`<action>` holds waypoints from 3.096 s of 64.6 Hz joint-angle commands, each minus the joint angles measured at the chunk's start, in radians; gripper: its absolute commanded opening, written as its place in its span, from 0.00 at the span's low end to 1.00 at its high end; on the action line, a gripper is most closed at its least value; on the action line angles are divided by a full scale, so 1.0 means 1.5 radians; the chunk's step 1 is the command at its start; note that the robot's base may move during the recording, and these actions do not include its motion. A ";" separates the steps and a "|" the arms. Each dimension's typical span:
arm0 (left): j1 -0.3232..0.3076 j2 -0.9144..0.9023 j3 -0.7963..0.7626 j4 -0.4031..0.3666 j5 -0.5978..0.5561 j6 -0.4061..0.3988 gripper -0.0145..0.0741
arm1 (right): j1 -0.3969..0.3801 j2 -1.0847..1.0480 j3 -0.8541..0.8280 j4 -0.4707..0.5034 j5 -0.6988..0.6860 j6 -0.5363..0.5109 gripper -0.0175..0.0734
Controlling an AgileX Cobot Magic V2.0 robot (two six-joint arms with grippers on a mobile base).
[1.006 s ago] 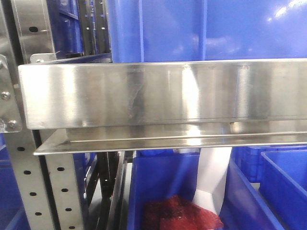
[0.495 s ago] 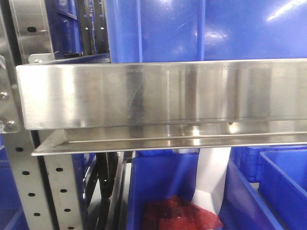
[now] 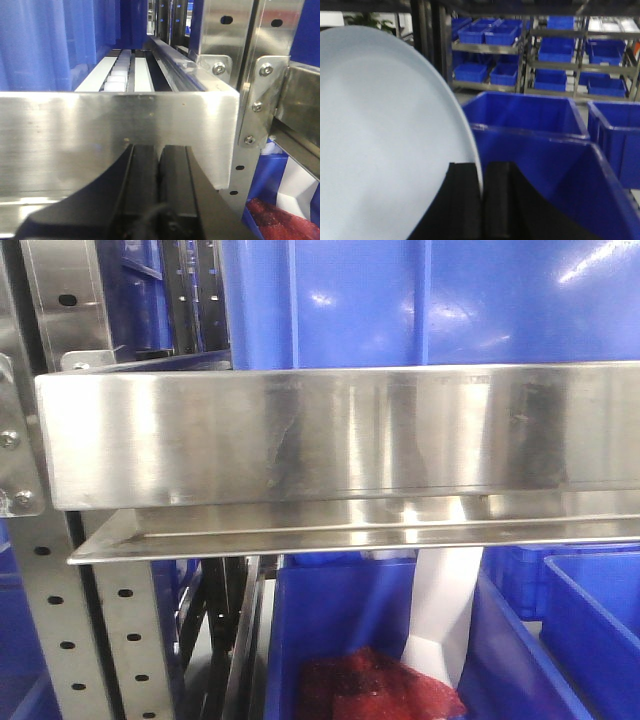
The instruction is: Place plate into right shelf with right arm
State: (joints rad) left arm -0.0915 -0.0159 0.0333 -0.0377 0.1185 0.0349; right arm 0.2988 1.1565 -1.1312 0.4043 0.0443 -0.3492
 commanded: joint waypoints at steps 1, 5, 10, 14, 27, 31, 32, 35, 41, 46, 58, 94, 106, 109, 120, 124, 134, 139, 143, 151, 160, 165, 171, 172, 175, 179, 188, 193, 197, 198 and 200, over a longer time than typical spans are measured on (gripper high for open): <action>-0.001 -0.003 0.005 -0.003 -0.057 -0.002 0.11 | -0.002 0.020 -0.028 0.007 -0.061 0.003 0.40; -0.001 -0.003 0.005 -0.003 -0.057 -0.002 0.11 | -0.002 0.039 -0.028 0.007 -0.040 0.003 0.51; -0.001 -0.003 0.005 -0.003 -0.057 -0.002 0.11 | -0.002 0.058 -0.028 0.007 -0.013 0.003 0.69; -0.001 -0.003 0.005 -0.003 -0.057 -0.002 0.11 | -0.002 0.064 -0.028 0.007 -0.001 0.003 0.79; -0.001 -0.003 0.005 -0.003 -0.057 -0.002 0.11 | -0.002 0.063 -0.028 0.007 0.001 0.003 0.88; -0.001 -0.003 0.005 -0.003 -0.057 -0.002 0.11 | -0.002 0.054 -0.028 0.007 0.004 0.003 0.88; -0.001 -0.003 0.005 -0.003 -0.057 -0.002 0.11 | -0.002 0.051 -0.028 0.007 0.006 0.003 0.88; -0.001 -0.003 0.005 -0.003 -0.057 -0.002 0.11 | -0.002 0.038 -0.028 0.007 0.017 0.003 0.88; -0.001 -0.003 0.005 -0.003 -0.057 -0.002 0.11 | -0.002 -0.004 -0.028 0.007 0.051 0.003 0.88; -0.001 -0.003 0.005 -0.003 -0.057 -0.002 0.11 | -0.002 -0.049 -0.028 0.007 0.087 0.003 0.88; -0.001 -0.003 0.005 -0.003 -0.057 -0.002 0.11 | -0.002 -0.157 -0.028 0.007 0.190 0.003 0.88; -0.001 -0.003 0.005 -0.003 -0.057 -0.002 0.11 | -0.002 -0.389 -0.028 0.007 0.407 0.008 0.24; -0.001 -0.003 0.005 -0.003 -0.057 -0.002 0.11 | -0.002 -0.417 -0.028 0.007 0.421 0.008 0.25; -0.001 -0.003 0.005 -0.003 -0.057 -0.002 0.11 | -0.002 -0.417 -0.028 0.007 0.421 0.008 0.25; -0.001 -0.003 0.005 -0.003 -0.057 -0.002 0.11 | -0.002 -0.416 -0.028 0.007 0.422 0.008 0.25; -0.001 -0.003 0.005 -0.003 -0.057 -0.002 0.11 | -0.002 -0.416 -0.028 0.007 0.422 0.008 0.25; -0.001 -0.003 0.005 -0.003 -0.057 -0.002 0.11 | -0.002 -0.416 -0.027 0.007 0.422 0.008 0.25; -0.001 -0.003 0.005 -0.003 -0.057 -0.002 0.11 | -0.002 -0.416 -0.026 0.007 0.422 0.008 0.25; -0.001 -0.003 0.005 -0.003 -0.057 -0.002 0.11 | -0.002 -0.416 -0.021 0.007 0.419 0.008 0.25; -0.001 -0.003 0.005 -0.003 -0.057 -0.002 0.11 | -0.003 -0.430 0.006 -0.014 0.378 0.008 0.25; -0.001 -0.003 0.005 -0.003 -0.057 -0.002 0.11 | -0.003 -0.476 0.083 -0.049 0.257 0.008 0.25; -0.001 -0.003 0.005 -0.003 -0.057 -0.002 0.11 | -0.011 -0.505 0.140 -0.053 0.199 0.008 0.25; -0.001 -0.003 0.005 -0.003 -0.057 -0.002 0.11 | -0.041 -0.548 0.233 -0.053 0.137 0.017 0.25; -0.001 -0.003 0.005 -0.003 -0.057 -0.002 0.11 | -0.046 -0.554 0.246 -0.053 0.130 0.021 0.25; -0.001 -0.003 0.005 -0.003 -0.057 -0.002 0.11 | -0.065 -0.571 0.287 -0.057 0.110 0.041 0.25; -0.001 -0.003 0.005 -0.003 -0.057 -0.002 0.11 | -0.097 -0.600 0.349 -0.079 0.094 0.077 0.25; -0.001 -0.003 0.005 -0.003 -0.057 -0.002 0.11 | -0.145 -0.645 0.442 -0.163 0.094 0.197 0.25; -0.001 -0.003 0.005 -0.003 -0.057 -0.002 0.11 | -0.153 -0.661 0.479 -0.205 0.094 0.228 0.25; -0.001 -0.003 0.005 -0.003 -0.057 -0.002 0.11 | -0.155 -0.677 0.514 -0.219 0.094 0.228 0.25; -0.001 -0.003 0.005 -0.003 -0.057 -0.002 0.11 | -0.155 -0.679 0.521 -0.219 0.094 0.228 0.25; -0.001 -0.003 0.005 -0.003 -0.057 -0.002 0.11 | -0.155 -0.684 0.533 -0.219 0.093 0.228 0.25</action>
State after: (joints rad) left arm -0.0915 -0.0159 0.0333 -0.0377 0.1185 0.0349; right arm 0.0735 0.1384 -0.3496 0.1058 0.2865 -0.0261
